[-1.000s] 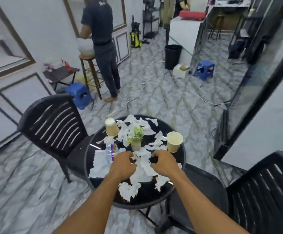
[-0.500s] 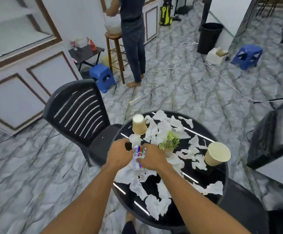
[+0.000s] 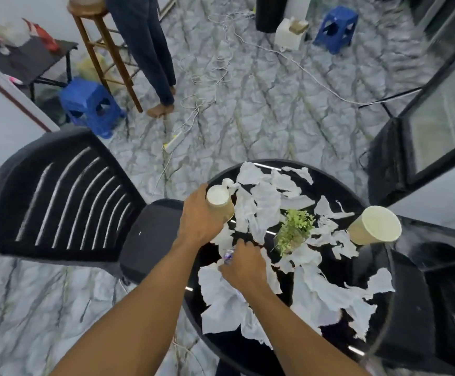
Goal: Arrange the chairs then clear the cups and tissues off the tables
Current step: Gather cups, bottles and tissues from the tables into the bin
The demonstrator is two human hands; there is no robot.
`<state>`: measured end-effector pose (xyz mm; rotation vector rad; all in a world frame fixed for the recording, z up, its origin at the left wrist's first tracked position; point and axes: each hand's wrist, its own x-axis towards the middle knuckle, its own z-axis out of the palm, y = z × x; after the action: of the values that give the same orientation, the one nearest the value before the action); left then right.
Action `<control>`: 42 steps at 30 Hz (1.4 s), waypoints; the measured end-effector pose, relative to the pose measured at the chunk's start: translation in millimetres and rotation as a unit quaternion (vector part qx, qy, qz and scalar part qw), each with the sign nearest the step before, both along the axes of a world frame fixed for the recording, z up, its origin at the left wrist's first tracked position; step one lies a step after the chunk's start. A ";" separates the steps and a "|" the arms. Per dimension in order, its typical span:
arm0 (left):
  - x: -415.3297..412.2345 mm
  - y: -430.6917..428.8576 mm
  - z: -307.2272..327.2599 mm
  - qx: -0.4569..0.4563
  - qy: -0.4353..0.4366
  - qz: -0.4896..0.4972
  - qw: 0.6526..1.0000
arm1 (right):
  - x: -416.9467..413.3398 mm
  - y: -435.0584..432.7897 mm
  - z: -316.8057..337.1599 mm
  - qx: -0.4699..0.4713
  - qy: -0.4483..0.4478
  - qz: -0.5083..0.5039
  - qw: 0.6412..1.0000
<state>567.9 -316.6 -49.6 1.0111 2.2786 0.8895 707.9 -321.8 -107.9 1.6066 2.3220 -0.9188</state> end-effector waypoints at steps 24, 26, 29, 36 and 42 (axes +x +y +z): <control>5.7 7.7 80.6 0.154 0.098 0.006 0.983 | 17.6 18.5 114.4 0.078 0.253 -0.075 0.961; 33.3 11.4 99.4 0.186 0.114 -0.010 0.976 | 47.4 25.2 138.0 0.126 0.252 -0.083 0.956; 91.0 17.7 116.2 0.211 0.121 -0.053 0.968 | 116.6 31.5 158.0 0.177 0.255 -0.136 0.941; 281.7 20.1 135.5 0.254 0.056 -0.212 0.942 | 320.8 16.7 176.5 0.295 0.261 -0.298 0.869; 487.0 -8.3 118.3 0.249 -0.029 -0.385 0.888 | 524.1 -52.3 169.0 0.335 0.214 -0.457 0.796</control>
<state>1055.0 -324.8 68.7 1.8863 1.3736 1.1124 1231.9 -374.0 61.2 3.3021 2.1874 -0.6120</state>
